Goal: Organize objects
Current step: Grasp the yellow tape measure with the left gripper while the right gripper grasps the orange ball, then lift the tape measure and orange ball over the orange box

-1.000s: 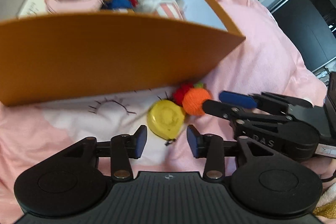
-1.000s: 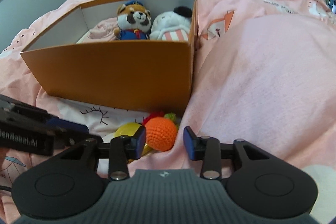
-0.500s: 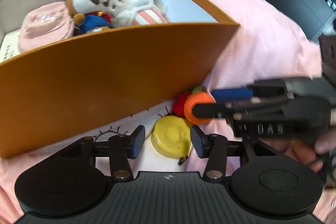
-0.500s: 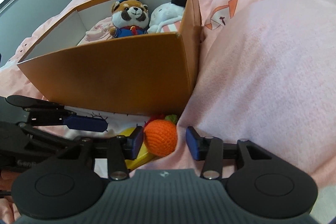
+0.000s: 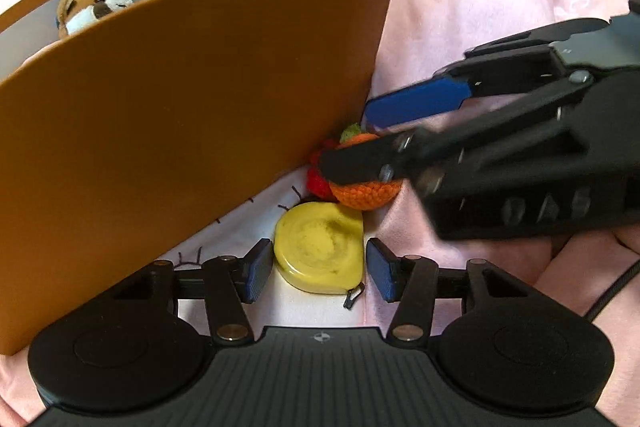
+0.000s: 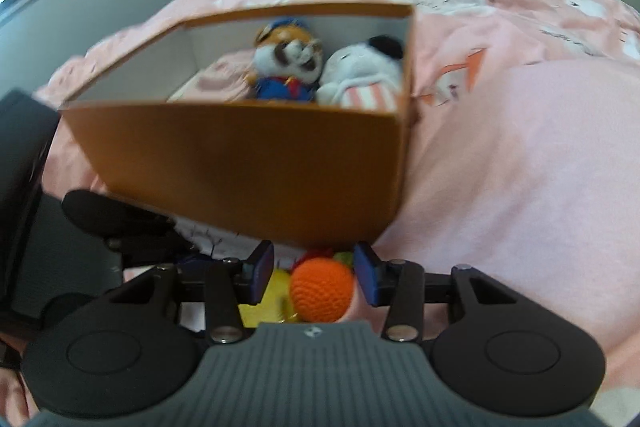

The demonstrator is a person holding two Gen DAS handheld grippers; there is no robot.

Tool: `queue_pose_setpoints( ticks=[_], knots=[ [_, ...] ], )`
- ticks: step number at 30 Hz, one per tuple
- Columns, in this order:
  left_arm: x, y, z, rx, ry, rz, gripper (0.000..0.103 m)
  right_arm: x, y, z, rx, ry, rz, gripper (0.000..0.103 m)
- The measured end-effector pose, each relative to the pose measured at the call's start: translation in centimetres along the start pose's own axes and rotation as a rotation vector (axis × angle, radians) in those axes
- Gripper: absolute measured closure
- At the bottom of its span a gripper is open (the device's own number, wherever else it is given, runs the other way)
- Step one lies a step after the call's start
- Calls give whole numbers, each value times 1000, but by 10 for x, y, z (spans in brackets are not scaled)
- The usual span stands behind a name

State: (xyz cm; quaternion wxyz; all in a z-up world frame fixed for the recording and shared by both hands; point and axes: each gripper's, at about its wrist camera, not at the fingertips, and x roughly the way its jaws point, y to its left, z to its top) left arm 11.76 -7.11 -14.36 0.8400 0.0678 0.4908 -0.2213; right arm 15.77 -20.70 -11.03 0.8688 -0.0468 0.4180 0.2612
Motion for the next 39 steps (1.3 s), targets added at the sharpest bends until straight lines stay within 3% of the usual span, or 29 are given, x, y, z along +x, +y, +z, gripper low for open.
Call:
queue_pose_setpoints(
  ticks=[8,17,26,30,39],
  knots=[
    [4,0,-4,-7,-27,-11,40,27,-6,-3,22,124,-49,55],
    [-6,0,-11,-22,-53,-19,46,22,-19,-6,117,113,-5,59],
    [-46,-6,-14,-20,-82,27,46,-6,-15,-1,112,28,-8,59],
    [-70,-14,-19,12,-132,56,46,-28,-9,1,74,-22,-23,59],
    [-103,-2,8,3,-272,48,46,-75,1,17,24,-164,-43,59]
  ],
)
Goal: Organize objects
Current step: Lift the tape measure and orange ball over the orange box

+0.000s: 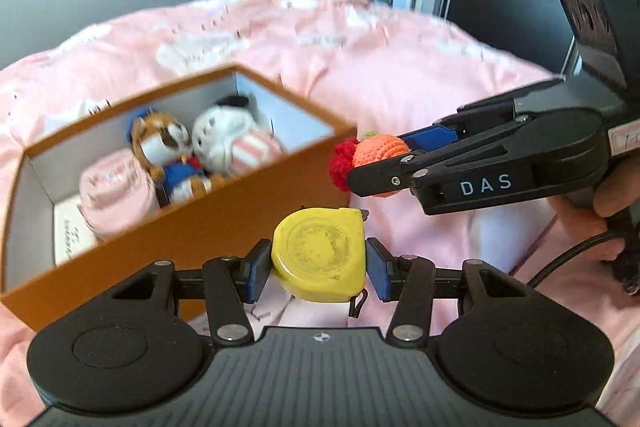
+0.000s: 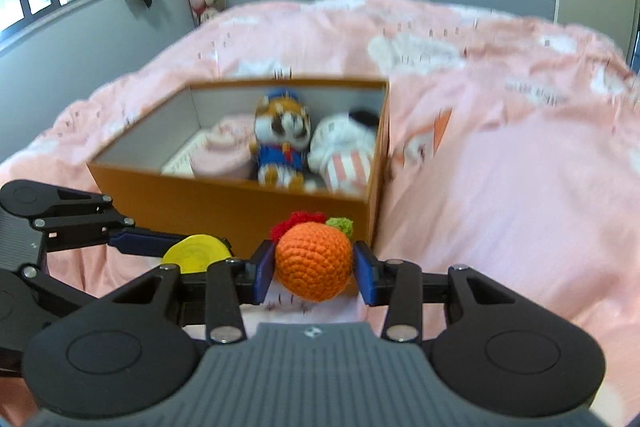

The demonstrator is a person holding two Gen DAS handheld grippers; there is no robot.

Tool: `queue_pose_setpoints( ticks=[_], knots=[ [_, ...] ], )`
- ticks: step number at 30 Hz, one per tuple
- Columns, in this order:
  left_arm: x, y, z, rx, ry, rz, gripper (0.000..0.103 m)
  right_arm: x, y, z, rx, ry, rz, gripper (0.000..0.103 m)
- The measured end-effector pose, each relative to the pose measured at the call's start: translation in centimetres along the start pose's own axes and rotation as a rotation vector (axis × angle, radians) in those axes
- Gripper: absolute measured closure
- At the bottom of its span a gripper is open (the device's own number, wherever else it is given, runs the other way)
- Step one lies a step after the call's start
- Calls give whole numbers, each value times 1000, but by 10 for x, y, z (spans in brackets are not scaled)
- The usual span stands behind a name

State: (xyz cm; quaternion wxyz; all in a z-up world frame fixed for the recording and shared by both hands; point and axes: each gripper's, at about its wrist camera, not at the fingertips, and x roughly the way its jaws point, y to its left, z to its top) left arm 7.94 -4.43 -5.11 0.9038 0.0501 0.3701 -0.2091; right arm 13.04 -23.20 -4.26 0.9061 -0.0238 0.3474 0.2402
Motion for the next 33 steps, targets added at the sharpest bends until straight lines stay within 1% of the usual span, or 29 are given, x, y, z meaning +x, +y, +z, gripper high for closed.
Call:
queue_pose_setpoints(
  ticks=[3,6,10,13,16,18,19,24,28,31,33],
  knots=[
    [-18,7,10,-54,-57,-21,46,-17,0,12,-4,-59,4,59],
    [-34,18,21,-127,-106,-41,46,-25,2,24,-29,-94,-9,59],
    [-43,31,36,-178,-165,4,46,-19,9,42,-85,-97,-17,59],
    [-40,43,46,-224,-159,37,46,-8,18,55,-143,-88,-16,59],
    [-27,59,55,-317,-106,89,46,13,27,70,-218,-30,-34,59],
    [-18,68,57,-348,-84,124,46,32,30,77,-263,27,-47,59],
    [-13,72,57,-357,-77,128,46,41,31,79,-276,49,-58,59],
    [8,89,57,-403,-40,117,46,83,36,84,-367,156,-86,59],
    [20,100,55,-427,-19,106,46,108,35,84,-396,254,-104,59],
    [26,103,54,-439,-8,95,46,116,33,85,-400,278,-106,59],
    [31,105,54,-449,4,87,46,121,32,86,-412,290,-128,59]
  ],
)
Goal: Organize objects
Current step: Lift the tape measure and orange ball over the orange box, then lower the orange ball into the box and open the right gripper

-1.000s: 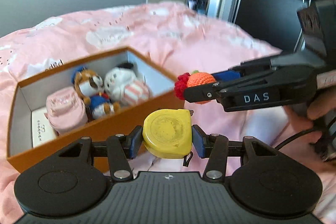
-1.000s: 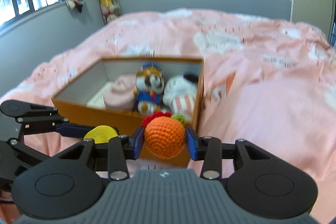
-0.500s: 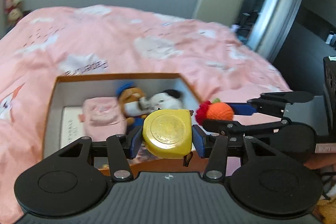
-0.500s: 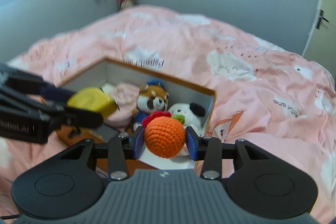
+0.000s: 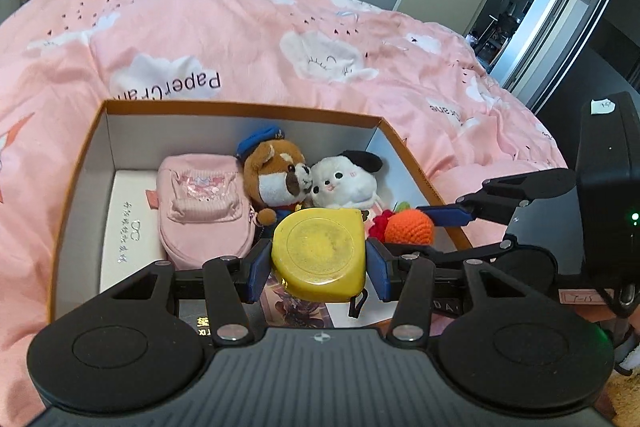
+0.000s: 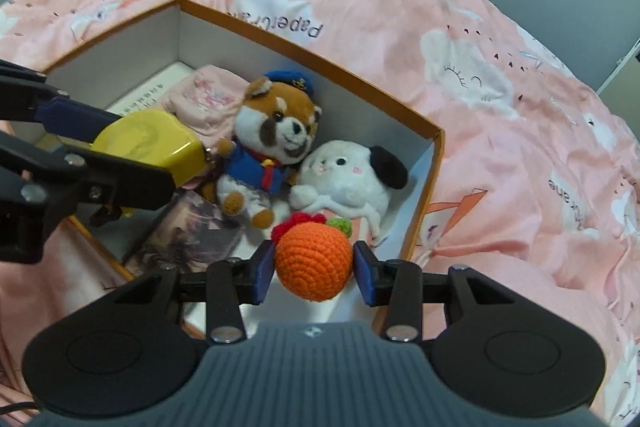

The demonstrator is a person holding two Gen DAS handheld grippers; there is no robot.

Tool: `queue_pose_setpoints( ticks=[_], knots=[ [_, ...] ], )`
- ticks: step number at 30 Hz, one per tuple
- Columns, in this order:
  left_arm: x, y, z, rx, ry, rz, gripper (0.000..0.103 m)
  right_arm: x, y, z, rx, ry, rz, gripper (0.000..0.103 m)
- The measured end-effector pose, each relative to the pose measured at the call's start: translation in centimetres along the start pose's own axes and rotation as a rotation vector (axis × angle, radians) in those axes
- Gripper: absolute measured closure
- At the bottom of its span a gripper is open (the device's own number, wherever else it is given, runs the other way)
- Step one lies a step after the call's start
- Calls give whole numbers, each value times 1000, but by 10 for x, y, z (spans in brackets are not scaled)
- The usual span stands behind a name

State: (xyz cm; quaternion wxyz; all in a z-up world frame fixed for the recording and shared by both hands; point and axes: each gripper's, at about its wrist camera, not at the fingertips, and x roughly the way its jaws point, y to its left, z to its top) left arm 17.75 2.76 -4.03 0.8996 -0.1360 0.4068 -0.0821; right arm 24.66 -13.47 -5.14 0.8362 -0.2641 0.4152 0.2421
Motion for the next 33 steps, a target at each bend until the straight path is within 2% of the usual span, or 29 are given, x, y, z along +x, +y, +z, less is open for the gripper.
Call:
queue_pose_setpoints(
  ticks=[6,10,13,15,16,21,24,27,33],
  knots=[
    [11,3,-3,-20,34,-2,46,7,-3,-3,-7,9,-28,59],
    [14,1,-5,-35,50,-1,46,4,1,-6,-55,-39,-83,57],
    [16,1,-6,-41,62,-4,46,-5,2,-11,-59,-90,-91,52],
    [18,0,-6,-44,68,0,46,-13,-1,-16,-31,-138,-88,48],
    [19,-1,-6,-46,71,3,46,-18,-2,-18,-10,-163,-94,43],
    [27,-7,-7,-61,102,-3,46,-39,-11,-34,126,-282,-185,35],
    [35,-13,-9,-64,132,-6,46,-40,-20,-42,233,-280,-232,35],
    [43,-21,-11,-61,153,-3,46,-36,-27,-49,307,-270,-229,35],
    [55,-27,-9,-85,185,-22,46,-33,-31,-57,358,-277,-222,35]
  ],
)
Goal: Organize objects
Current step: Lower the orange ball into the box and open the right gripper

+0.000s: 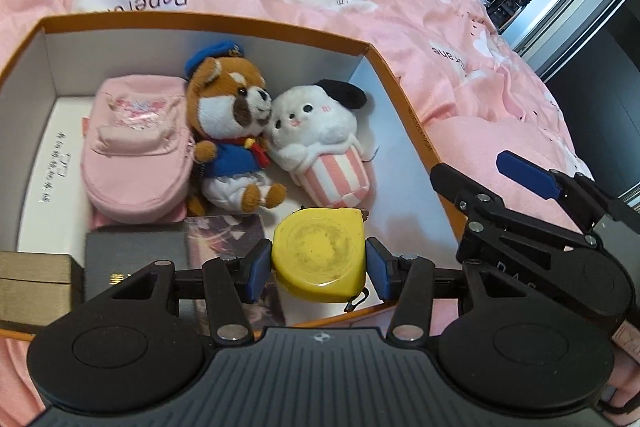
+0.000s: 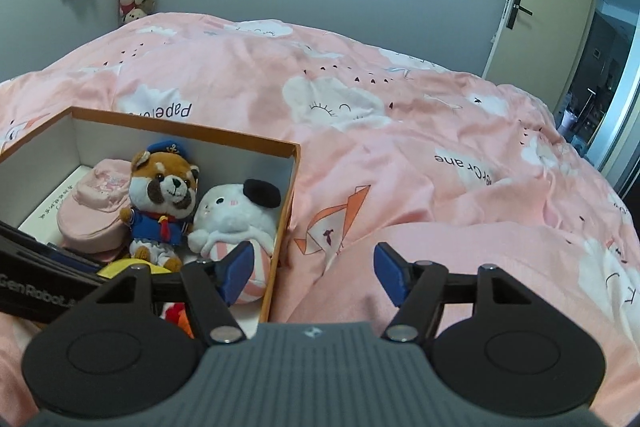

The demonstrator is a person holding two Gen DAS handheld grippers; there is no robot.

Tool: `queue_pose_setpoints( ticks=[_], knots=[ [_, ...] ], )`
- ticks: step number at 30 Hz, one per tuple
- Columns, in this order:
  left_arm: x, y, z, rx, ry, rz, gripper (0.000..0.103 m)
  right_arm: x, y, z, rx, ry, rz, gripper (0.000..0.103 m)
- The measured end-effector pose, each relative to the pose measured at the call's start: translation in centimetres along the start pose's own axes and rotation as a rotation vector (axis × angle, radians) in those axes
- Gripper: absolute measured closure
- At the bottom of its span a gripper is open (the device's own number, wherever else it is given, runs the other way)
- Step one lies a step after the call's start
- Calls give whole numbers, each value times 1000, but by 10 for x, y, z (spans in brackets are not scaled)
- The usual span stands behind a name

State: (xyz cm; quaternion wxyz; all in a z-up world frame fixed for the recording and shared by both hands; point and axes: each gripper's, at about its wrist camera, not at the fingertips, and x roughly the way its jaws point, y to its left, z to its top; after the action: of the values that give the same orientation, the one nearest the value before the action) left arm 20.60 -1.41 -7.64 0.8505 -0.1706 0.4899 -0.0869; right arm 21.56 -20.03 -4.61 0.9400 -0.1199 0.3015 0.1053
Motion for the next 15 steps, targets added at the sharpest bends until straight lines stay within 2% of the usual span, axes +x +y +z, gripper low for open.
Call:
queue_pose_setpoints(
  ticks=[5,12,15],
  knots=[
    [10,0,1,-27,33,-11,46,2,-4,-4,16,1,-12,35],
    [12,0,0,-26,39,-1,46,4,-6,-6,28,14,-7,34],
    [9,1,-1,-27,25,-7,43,3,-6,-6,27,10,-13,32]
  ],
)
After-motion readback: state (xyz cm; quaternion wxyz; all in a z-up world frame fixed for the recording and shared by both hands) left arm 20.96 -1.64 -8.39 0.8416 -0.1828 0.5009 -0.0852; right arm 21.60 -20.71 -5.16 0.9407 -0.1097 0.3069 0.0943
